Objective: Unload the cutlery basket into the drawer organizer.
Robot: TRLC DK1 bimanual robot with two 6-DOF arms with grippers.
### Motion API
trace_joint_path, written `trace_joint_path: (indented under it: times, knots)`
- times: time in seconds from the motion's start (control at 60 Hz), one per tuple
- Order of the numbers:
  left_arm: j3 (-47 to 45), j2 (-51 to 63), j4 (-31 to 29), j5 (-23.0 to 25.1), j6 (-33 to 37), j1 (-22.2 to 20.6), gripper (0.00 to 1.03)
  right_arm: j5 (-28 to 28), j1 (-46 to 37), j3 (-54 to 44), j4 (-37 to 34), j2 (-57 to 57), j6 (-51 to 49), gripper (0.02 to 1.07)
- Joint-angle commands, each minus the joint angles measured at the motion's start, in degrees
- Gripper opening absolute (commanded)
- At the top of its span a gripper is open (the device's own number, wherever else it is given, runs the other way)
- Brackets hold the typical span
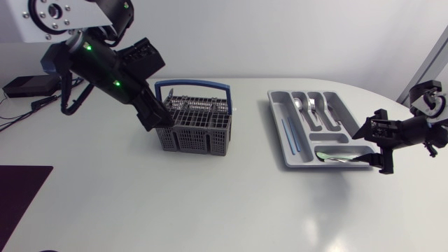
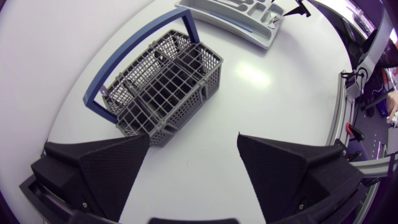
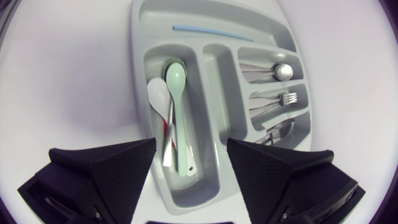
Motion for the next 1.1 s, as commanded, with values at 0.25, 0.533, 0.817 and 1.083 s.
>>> trace_joint_path:
  times: [0.25,0.533,0.817,1.083]
  knots:
    - [-11.42,-4.58,3.09,0.21,2.69,5.35,0.98,-8.21,13.64,5.06,-0.55,-6.61,27.52,0.98]
    - [-21.53,-4.14,14.16,0.21,3.04,7.46,0.85,-6.72,29.55,5.76,16.58,-0.81,51.52,0.66]
    - [-25.39,1.40,25.94,0.21,2.25,9.39,0.24,-6.19,36.50,18.33,22.65,11.15,65.49,0.17]
    - [-25.83,6.05,34.03,0.21,1.46,11.50,0.10,-8.65,39.57,29.05,23.44,19.06,72.79,0.16]
